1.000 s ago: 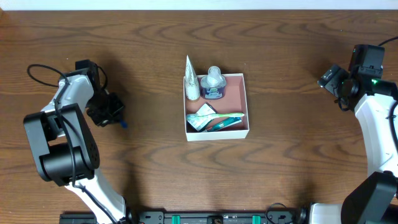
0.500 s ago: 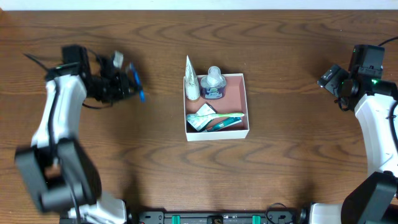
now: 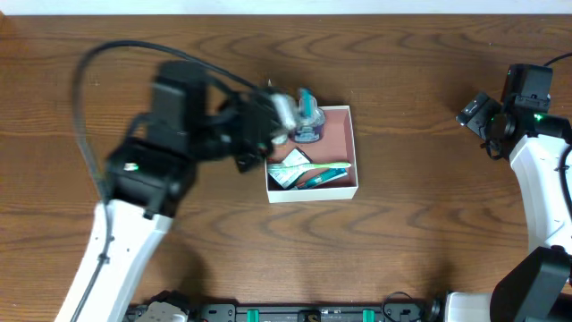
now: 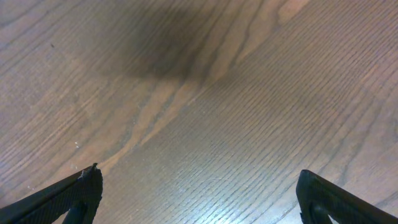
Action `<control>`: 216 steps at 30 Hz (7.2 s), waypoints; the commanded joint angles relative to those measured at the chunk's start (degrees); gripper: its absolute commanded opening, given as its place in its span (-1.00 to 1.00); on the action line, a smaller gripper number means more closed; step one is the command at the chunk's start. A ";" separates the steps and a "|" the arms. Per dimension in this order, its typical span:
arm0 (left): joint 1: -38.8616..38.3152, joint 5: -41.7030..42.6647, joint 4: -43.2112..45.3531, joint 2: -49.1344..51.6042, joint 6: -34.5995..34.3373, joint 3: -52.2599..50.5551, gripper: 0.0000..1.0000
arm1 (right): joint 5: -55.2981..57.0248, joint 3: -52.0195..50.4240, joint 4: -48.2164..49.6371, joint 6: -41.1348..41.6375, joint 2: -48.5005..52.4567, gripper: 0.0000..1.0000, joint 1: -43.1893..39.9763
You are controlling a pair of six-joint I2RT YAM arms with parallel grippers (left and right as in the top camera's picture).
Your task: Pack container
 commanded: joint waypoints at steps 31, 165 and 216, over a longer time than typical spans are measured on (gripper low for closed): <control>-13.42 -29.14 -1.81 16.92 14.93 -0.76 0.27 | 0.26 0.26 -0.07 0.63 0.35 0.99 -0.15; 22.53 -39.12 33.79 -71.87 -54.38 -77.70 0.96 | 0.24 0.26 -0.07 0.63 0.35 0.99 -0.15; 22.53 -39.12 33.79 -71.87 -54.40 -77.70 0.96 | -2.97 -64.76 41.77 -33.33 -82.79 0.98 13.44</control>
